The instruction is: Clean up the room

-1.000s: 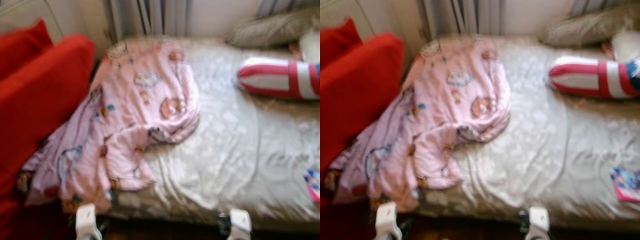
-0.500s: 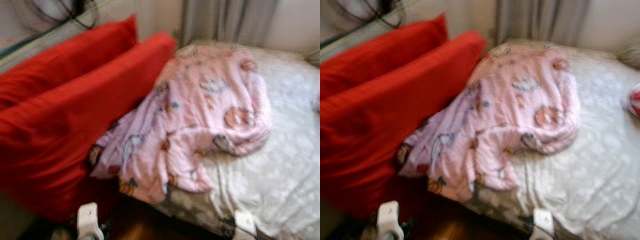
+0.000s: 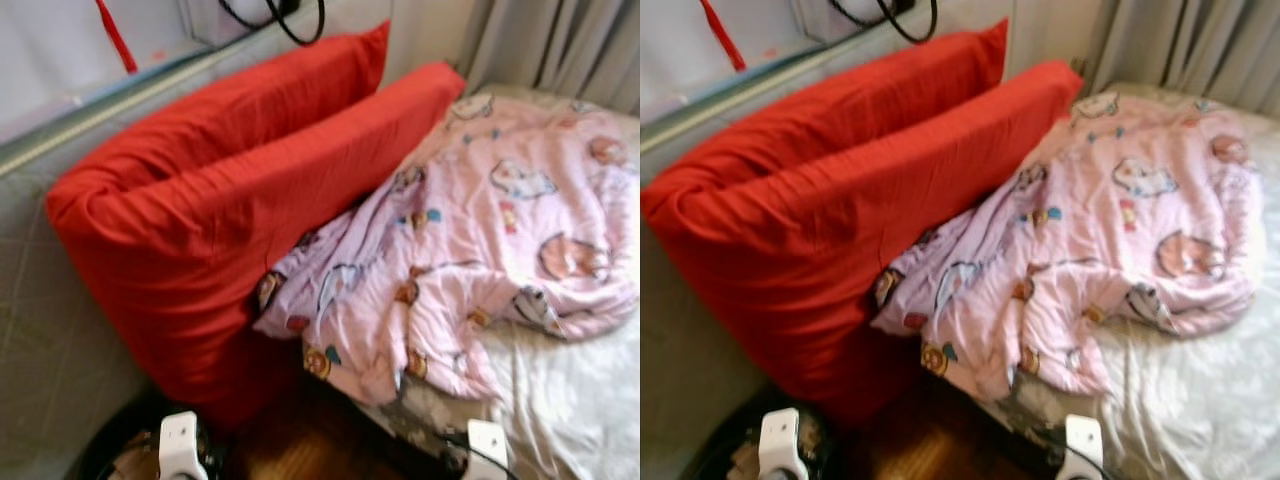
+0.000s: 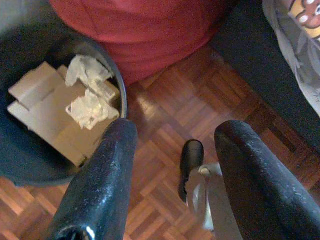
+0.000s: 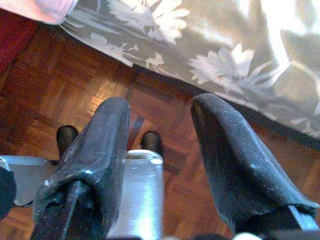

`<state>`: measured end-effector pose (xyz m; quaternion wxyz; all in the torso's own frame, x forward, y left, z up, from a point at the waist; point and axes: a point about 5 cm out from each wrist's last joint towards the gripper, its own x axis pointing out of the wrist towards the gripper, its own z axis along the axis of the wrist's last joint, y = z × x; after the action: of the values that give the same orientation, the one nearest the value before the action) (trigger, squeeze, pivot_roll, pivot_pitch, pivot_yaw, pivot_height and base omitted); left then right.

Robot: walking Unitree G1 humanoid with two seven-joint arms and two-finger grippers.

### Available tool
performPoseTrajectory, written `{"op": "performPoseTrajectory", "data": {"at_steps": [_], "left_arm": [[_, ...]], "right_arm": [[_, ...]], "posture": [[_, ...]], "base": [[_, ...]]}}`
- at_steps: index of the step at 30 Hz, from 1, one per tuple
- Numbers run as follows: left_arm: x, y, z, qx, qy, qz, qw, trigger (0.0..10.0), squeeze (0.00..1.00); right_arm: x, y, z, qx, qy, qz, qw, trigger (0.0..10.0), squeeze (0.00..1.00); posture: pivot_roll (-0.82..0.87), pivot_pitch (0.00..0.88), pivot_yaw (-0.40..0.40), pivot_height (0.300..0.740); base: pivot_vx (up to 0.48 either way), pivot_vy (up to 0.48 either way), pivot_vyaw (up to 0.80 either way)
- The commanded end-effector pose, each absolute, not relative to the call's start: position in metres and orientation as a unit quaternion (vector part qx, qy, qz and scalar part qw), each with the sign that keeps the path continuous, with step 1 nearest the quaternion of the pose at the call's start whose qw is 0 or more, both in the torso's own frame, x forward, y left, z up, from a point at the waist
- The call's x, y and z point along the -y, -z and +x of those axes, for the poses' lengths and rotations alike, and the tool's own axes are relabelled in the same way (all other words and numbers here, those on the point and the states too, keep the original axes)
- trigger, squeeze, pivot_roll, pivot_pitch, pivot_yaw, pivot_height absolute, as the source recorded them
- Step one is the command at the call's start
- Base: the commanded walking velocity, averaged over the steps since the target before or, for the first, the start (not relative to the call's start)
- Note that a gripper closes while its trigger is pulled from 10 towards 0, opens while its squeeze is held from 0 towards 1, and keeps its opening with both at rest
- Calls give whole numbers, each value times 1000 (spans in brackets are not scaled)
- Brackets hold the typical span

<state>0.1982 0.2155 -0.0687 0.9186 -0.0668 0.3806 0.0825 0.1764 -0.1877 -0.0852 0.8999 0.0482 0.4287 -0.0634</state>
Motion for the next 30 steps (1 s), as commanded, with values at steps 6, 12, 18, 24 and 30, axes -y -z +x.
{"op": "performPoseTrajectory", "data": {"at_steps": [6, 12, 18, 24, 30], "left_arm": [[-216, 72, 192, -394, -77, -55, 914, 10000, 0], [-215, 73, 191, -398, -77, -55, 912, 10000, 0], [-216, 73, 190, -399, -79, -58, 912, 10000, 0], [-217, 73, 190, -397, -80, -61, 912, 10000, 0], [-217, 73, 190, -397, -79, -61, 912, 10000, 0]], "right_arm": [[192, 87, 172, -435, 71, 51, 896, 10000, 0], [191, 86, 173, -429, 72, 58, 899, 10000, 0], [191, 86, 173, -434, 65, 50, 897, 10000, 0], [191, 87, 173, -435, 62, 50, 897, 10000, 0], [191, 87, 173, -436, 64, 51, 896, 10000, 0]], "posture": [[53, 105, 47, 740], [49, 113, 45, 740], [54, 123, 45, 740], [54, 127, 46, 740], [52, 128, 46, 740]], "base": [[0, 0, 0], [0, 0, 0], [242, 0, 0], [252, 0, 0], [261, 0, 0]]}}
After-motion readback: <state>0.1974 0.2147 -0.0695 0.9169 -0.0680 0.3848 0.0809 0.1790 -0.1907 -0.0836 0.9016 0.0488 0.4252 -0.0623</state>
